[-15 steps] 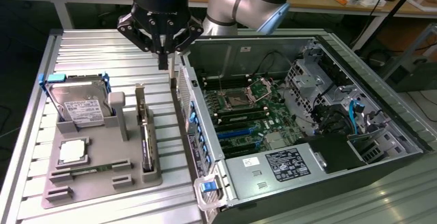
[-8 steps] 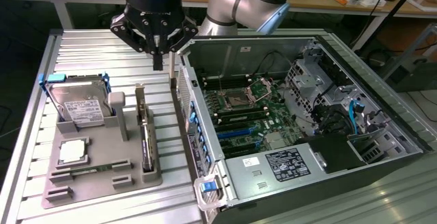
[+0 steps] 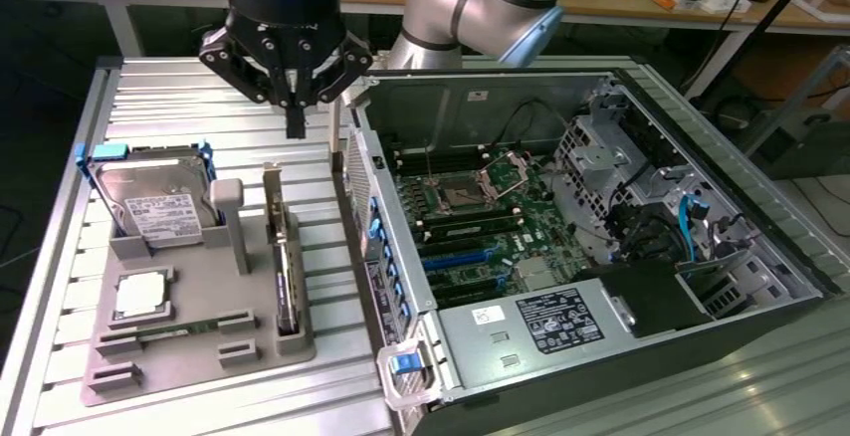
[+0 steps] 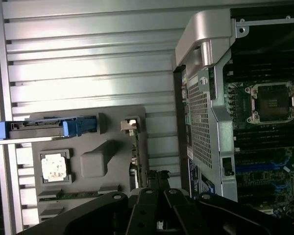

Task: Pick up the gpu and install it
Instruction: 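Reach for the gpu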

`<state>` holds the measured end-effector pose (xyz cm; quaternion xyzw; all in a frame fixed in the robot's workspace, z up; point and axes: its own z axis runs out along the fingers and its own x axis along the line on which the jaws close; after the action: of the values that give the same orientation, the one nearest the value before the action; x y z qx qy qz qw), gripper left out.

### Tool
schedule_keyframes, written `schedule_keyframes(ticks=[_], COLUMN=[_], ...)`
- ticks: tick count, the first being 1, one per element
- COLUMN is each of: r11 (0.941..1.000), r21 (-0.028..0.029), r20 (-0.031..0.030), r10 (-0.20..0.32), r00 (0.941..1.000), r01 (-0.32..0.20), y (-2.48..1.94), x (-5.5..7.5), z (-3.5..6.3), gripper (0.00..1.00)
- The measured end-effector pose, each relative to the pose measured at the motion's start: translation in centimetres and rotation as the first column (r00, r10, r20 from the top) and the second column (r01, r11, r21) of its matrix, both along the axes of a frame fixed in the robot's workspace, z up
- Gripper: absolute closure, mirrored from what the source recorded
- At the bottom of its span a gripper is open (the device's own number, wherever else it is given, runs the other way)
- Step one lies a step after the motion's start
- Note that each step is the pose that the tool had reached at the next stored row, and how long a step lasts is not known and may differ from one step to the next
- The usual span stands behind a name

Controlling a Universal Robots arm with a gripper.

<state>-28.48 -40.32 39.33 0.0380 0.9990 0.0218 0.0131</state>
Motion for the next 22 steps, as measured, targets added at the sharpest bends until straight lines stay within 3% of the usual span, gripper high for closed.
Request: schedule_keyframes(ticks=[22], r11=[1.0], r21=[-0.0001], r20=[0.0], r10=[0.0], r00=[1.0], r01=[0.0], y=[-0.54], x=[-2.7], z=[0.0], gripper=[0.89])
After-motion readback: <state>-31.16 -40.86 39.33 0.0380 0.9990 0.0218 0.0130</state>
